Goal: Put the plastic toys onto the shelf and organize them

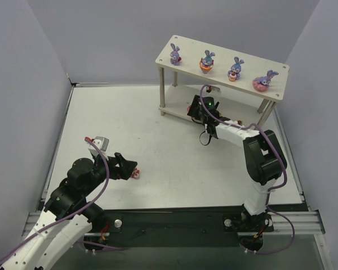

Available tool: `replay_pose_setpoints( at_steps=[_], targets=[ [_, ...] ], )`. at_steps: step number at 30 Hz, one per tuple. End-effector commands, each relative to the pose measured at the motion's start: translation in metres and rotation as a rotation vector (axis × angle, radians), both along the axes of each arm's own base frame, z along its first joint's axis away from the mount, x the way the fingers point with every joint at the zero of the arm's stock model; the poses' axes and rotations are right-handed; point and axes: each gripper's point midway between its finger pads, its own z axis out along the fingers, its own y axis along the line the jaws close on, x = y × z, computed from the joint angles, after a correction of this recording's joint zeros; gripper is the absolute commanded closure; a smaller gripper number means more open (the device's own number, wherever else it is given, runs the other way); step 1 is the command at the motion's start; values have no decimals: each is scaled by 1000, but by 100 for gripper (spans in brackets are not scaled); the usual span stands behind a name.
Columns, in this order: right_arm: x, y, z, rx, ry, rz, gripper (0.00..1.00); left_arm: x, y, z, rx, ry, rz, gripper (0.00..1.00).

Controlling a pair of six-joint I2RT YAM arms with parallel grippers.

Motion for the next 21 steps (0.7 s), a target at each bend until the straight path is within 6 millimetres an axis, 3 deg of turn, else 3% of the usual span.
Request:
replay_pose_setpoints(
  at_steps=[1, 9, 12, 21],
  targets=[
    [0, 0, 41, 44, -113, 13, 37, 3, 1, 5, -13, -8, 19, 5],
    [-23, 9, 76, 59, -217, 71, 28, 10, 8, -1, -6, 30, 93, 5],
    [-36, 12, 80, 66, -234, 86, 26, 14, 9, -7, -6, 63, 126, 5],
    [-78, 40, 77, 116, -214, 213, 26, 39, 25, -59, 6, 159, 358, 11]
  ],
)
